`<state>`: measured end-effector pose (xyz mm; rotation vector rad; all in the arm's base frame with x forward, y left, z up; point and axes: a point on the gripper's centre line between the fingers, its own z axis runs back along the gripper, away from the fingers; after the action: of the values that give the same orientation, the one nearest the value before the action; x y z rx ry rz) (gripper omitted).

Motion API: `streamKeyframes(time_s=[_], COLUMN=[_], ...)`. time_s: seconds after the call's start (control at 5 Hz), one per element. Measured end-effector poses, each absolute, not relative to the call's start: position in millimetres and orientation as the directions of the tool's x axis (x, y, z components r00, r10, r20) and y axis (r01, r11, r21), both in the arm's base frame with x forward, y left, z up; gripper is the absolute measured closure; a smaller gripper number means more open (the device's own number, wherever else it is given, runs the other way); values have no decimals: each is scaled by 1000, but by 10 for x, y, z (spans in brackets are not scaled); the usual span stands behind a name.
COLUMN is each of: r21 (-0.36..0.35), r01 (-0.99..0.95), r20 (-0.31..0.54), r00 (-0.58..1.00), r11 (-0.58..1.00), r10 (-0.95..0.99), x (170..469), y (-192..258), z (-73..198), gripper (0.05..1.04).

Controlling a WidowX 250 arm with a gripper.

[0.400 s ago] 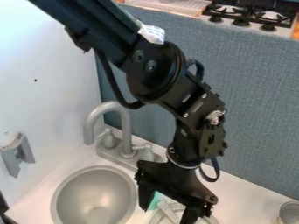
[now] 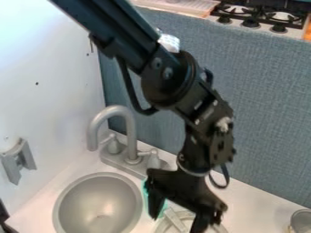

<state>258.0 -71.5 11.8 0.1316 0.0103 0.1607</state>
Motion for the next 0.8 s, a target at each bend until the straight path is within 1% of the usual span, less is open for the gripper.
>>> streamKeyframes(time_s=[0.2, 0.4, 0.6, 0.8], r21=[114, 126, 117, 136], r01=[-187, -190, -196, -177], r20=[21, 27, 40, 46], r00=[982, 982, 980, 984], r11=[976, 974, 974, 975], r10=[186, 189, 192, 172], x=[2785, 2992, 3134, 3240], y=[-606, -524, -409, -291], z=[17, -134, -208, -253], gripper=[83, 83, 83, 83])
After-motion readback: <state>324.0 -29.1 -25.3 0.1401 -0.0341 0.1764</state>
